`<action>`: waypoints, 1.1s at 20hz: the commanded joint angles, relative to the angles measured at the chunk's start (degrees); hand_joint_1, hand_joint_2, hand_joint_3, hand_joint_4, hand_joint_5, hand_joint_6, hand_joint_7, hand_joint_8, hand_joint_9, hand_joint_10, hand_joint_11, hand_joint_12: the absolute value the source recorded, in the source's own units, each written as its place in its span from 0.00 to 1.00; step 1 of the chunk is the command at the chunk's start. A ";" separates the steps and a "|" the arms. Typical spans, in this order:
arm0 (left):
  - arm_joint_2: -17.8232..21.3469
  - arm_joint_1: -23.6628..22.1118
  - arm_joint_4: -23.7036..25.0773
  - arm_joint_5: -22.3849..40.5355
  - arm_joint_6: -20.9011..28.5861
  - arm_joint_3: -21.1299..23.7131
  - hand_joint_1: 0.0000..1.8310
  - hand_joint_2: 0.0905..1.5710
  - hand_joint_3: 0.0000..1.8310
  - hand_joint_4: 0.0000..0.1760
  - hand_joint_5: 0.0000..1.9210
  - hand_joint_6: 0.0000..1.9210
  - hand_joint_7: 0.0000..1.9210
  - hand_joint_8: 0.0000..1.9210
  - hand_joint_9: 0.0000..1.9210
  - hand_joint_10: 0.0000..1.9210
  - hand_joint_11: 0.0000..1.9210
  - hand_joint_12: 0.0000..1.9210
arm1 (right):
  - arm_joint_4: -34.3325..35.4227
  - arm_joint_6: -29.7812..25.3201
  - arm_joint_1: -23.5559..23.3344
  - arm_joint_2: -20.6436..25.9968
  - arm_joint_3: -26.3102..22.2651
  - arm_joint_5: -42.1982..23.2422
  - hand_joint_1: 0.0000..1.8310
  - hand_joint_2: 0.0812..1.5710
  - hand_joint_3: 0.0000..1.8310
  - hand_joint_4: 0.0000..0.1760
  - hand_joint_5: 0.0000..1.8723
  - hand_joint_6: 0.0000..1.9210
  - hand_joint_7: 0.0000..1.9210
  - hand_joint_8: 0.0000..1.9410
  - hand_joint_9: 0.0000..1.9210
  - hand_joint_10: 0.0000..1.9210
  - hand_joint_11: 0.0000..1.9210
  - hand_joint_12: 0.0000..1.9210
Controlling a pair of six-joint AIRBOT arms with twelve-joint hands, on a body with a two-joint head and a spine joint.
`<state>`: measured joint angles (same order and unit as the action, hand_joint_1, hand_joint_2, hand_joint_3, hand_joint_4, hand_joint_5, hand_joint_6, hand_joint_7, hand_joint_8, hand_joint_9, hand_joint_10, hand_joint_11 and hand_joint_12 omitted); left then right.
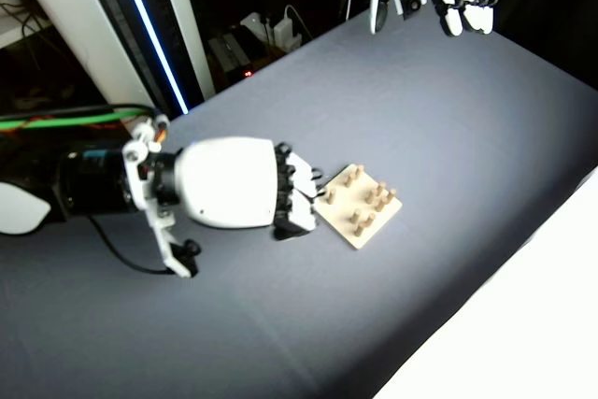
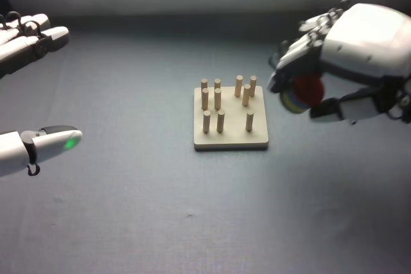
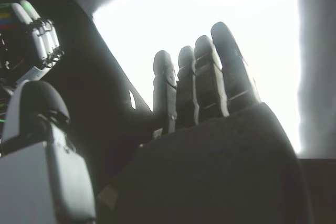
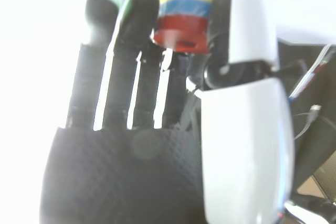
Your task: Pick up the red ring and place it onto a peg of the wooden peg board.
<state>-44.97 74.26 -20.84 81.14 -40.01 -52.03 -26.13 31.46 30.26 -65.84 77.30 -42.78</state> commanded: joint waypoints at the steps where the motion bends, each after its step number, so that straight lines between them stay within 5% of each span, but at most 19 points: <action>1: -0.15 -0.59 -0.31 7.51 0.26 -0.37 0.37 0.63 0.00 0.00 0.15 0.00 0.07 0.00 0.07 0.00 0.00 0.24 | 0.98 -0.70 -1.06 -0.32 0.39 -4.91 0.75 0.65 0.00 0.00 0.54 0.46 0.63 0.33 0.51 0.53 0.32 0.67; 3: -0.31 -0.60 -0.31 7.46 0.26 -0.41 0.37 0.63 0.00 0.00 0.15 0.00 0.07 0.00 0.06 0.00 0.00 0.22 | -0.87 -1.67 -2.43 -1.85 1.43 -3.13 0.75 0.67 0.00 0.00 0.51 0.52 0.62 0.32 0.49 0.56 0.31 0.61; 5: -0.52 -0.60 -0.34 7.34 0.26 -0.46 0.38 0.63 0.00 0.00 0.16 0.00 0.08 0.00 0.07 0.00 0.00 0.23 | -2.10 -1.70 -3.46 -3.04 2.21 -1.33 0.68 0.67 0.00 0.00 0.56 0.43 0.58 0.45 0.50 0.41 0.31 0.71; 12: -0.59 -0.61 -0.32 7.18 0.27 -0.53 0.38 0.64 0.00 0.03 0.15 0.00 0.08 0.00 0.07 0.00 0.00 0.21 | -5.51 -1.98 -4.84 -5.74 3.47 1.90 0.68 0.66 0.00 0.00 0.54 0.44 0.60 0.43 0.52 0.49 0.39 0.75; 14: -0.56 -0.62 -0.29 7.19 0.28 -0.54 0.38 0.64 0.00 0.09 0.15 0.00 0.08 0.00 0.06 0.00 0.00 0.20 | -5.81 -1.99 -4.86 -6.11 3.62 2.31 0.69 0.67 0.00 0.00 0.53 0.43 0.58 0.50 0.53 0.55 0.44 0.78; 19: -0.57 -0.63 -0.24 7.18 0.42 -0.57 0.38 0.64 0.00 0.09 0.15 0.00 0.08 0.00 0.07 0.00 0.00 0.22 | -6.37 -1.99 -4.86 -7.52 4.46 3.16 0.68 0.68 0.00 0.00 0.52 0.47 0.58 0.47 0.54 0.42 0.40 0.72; 22: -0.55 -0.65 -0.08 7.23 0.50 -0.61 0.37 0.64 0.00 0.14 0.15 0.00 0.09 0.00 0.07 0.00 0.00 0.22 | -6.59 -1.99 -4.86 -8.40 5.12 4.03 0.68 0.68 0.00 0.00 0.51 0.47 0.58 0.47 0.54 0.44 0.42 0.72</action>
<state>-45.54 74.26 -20.97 81.49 -39.97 -52.27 -34.35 29.52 26.22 -74.46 82.26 -33.63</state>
